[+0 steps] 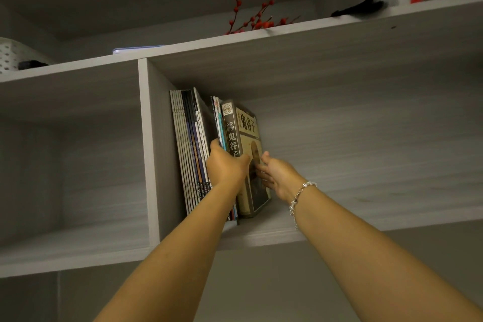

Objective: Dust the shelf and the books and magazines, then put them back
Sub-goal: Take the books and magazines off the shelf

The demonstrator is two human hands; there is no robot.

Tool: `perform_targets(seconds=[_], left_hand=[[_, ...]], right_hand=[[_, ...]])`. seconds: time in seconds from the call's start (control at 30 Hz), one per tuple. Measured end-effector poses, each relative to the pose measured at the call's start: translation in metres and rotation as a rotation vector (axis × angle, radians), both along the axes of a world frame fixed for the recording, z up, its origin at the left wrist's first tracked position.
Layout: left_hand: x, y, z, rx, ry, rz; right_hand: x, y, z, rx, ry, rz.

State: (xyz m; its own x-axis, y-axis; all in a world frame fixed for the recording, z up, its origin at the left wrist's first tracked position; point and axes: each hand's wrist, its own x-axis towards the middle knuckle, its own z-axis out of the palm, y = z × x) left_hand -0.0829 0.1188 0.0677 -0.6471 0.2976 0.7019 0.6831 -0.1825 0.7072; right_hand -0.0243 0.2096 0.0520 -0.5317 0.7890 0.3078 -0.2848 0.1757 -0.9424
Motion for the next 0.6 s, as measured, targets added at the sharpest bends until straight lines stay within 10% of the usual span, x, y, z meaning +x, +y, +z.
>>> perform_targets(seconds=[0.33, 0.6], left_hand=[[-0.005, -0.094, 0.001, 0.025, 0.007, -0.269], [-0.013, -0.127, 0.001, -0.038, -0.064, -0.371]], right_hand=[[0.026, -0.006, 0.005, 0.224, -0.159, -0.090], [0.048, -0.016, 0.009, 0.146, 0.021, 0.260]])
